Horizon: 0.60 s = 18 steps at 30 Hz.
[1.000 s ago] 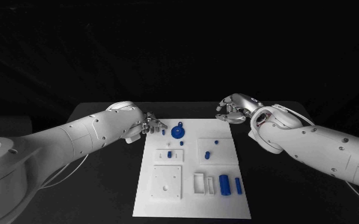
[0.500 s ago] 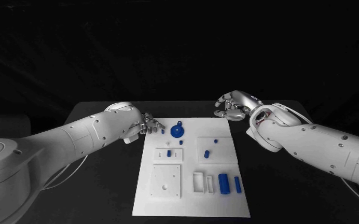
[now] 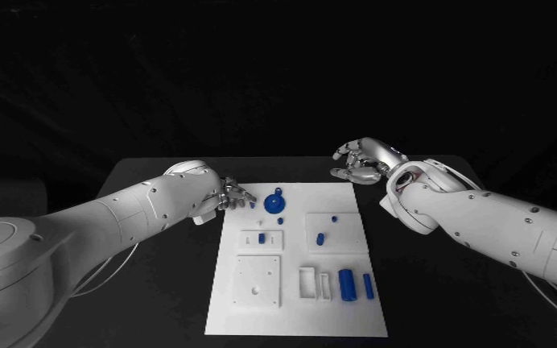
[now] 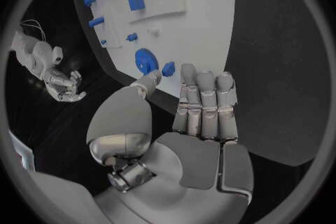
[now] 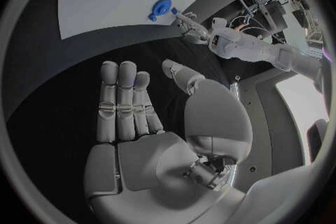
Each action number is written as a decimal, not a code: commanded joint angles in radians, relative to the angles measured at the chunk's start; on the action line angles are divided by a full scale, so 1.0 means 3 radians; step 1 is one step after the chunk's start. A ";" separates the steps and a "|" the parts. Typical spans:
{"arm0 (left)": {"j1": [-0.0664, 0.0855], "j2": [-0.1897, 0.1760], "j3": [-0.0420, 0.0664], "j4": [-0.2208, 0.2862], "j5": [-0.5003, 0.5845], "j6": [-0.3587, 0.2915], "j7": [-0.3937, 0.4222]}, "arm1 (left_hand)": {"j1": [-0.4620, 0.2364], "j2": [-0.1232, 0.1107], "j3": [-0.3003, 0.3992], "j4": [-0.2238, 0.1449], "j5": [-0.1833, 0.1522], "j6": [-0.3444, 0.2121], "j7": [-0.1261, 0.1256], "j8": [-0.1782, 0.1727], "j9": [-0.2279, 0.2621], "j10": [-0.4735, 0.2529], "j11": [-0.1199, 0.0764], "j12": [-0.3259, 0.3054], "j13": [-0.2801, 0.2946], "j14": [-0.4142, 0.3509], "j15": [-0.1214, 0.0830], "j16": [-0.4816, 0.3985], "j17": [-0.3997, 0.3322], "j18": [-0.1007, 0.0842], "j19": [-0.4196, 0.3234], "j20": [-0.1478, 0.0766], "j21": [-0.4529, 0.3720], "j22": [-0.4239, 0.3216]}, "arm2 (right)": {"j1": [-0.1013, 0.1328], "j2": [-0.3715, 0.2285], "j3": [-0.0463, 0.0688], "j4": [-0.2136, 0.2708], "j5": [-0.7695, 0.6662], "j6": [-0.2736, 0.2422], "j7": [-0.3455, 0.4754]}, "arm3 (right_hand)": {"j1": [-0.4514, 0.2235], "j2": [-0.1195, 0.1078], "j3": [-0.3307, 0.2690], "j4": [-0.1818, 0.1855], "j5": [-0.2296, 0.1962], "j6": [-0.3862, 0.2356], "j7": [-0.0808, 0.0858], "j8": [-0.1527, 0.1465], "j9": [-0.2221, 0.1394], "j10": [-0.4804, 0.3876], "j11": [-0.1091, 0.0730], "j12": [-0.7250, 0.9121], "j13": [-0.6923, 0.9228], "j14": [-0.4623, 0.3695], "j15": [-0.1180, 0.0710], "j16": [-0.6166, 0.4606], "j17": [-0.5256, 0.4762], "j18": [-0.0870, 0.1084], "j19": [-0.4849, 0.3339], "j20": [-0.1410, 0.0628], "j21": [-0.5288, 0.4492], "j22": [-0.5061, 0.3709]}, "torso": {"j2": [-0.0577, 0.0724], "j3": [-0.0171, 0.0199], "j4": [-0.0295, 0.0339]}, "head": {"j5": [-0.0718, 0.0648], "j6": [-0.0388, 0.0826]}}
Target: Assemble the parts on the task board
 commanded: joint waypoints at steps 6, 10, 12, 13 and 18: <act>-0.0013 0.0030 0.0002 0.0000 0.0044 0.0014 0.0068 | -0.0003 0.0029 -0.0029 -0.0002 0.0017 -0.0020 0.0001 -0.0009 -0.0002 -0.0025 0.0007 -0.0002 0.0002 -0.0021 -0.0001 0.0018 0.0005 -0.0049 -0.0028 -0.0315 -0.0024 0.0004 | 0.0001 0.0026 0.0002 -0.0015 0.0204 0.0024 0.0150 | -0.0050 0.0042 0.0002 -0.0057 -0.0024 -0.0028 0.0067 0.0039 0.0022 -0.0263 0.0082 -0.0407 -0.0556 -0.0161 0.0168 -0.0695 -0.0227 0.0123 -0.0338 0.0195 -0.0488 -0.0241 | -0.0003 0.0006 0.0004 | 0.0006 0.0003; -0.0014 0.0036 0.0002 -0.0013 0.0056 0.0005 0.0076 | -0.0002 0.0030 -0.0031 -0.0003 0.0017 -0.0021 0.0001 -0.0009 -0.0002 -0.0026 0.0008 -0.0002 0.0002 -0.0022 -0.0001 0.0018 0.0006 -0.0049 -0.0028 -0.0315 -0.0025 0.0004 | 0.0001 0.0027 0.0002 -0.0025 0.0265 0.0055 0.0169 | -0.0050 0.0051 0.0000 -0.0078 -0.0026 -0.0042 0.0089 0.0051 0.0019 -0.0304 0.0119 -0.0688 -0.0925 -0.0294 0.0286 -0.0986 -0.0329 0.0106 -0.0548 0.0288 -0.0680 -0.0319 | -0.0002 0.0004 -0.0002 | 0.0009 0.0004; -0.0014 0.0039 0.0002 -0.0025 0.0071 0.0007 0.0077 | 0.0000 0.0031 -0.0032 -0.0004 0.0017 -0.0022 0.0001 -0.0010 -0.0002 -0.0026 0.0008 -0.0002 0.0002 -0.0022 -0.0001 0.0018 0.0006 -0.0049 -0.0029 -0.0315 -0.0026 0.0005 | 0.0001 0.0030 0.0002 -0.0030 0.0276 0.0070 0.0178 | -0.0049 0.0058 0.0000 -0.0088 -0.0028 -0.0050 0.0104 0.0057 0.0017 -0.0326 0.0140 -0.0831 -0.1105 -0.0371 0.0342 -0.1110 -0.0382 0.0094 -0.0655 0.0330 -0.0769 -0.0355 | -0.0002 0.0005 0.0000 | 0.0007 0.0006; -0.0014 0.0040 0.0002 -0.0028 0.0074 0.0007 0.0080 | 0.0000 0.0032 -0.0032 -0.0005 0.0018 -0.0022 0.0001 -0.0010 -0.0002 -0.0026 0.0008 -0.0002 0.0002 -0.0022 -0.0001 0.0018 0.0006 -0.0049 -0.0029 -0.0315 -0.0026 0.0005 | 0.0001 0.0032 0.0002 -0.0031 0.0281 0.0072 0.0182 | -0.0047 0.0063 0.0000 -0.0091 -0.0028 -0.0054 0.0108 0.0060 0.0016 -0.0330 0.0149 -0.0882 -0.1172 -0.0397 0.0361 -0.1153 -0.0402 0.0091 -0.0689 0.0344 -0.0801 -0.0368 | -0.0002 0.0005 0.0000 | 0.0006 0.0007; -0.0014 0.0052 0.0002 -0.0048 0.0084 0.0006 0.0087 | 0.0016 0.0051 -0.0038 -0.0017 0.0021 -0.0024 0.0002 -0.0011 -0.0002 -0.0028 0.0008 -0.0001 0.0002 -0.0025 0.0000 0.0018 0.0007 -0.0049 -0.0031 -0.0315 -0.0029 0.0008 | 0.0001 0.0042 0.0002 -0.0040 0.0306 0.0088 0.0195 | -0.0033 0.0078 -0.0015 -0.0107 -0.0020 -0.0074 0.0123 0.0076 0.0004 -0.0309 0.0194 -0.1124 -0.1550 -0.0482 0.0438 -0.1352 -0.0515 0.0096 -0.0829 0.0420 -0.0947 -0.0433 | 0.0000 0.0005 0.0002 | 0.0001 0.0006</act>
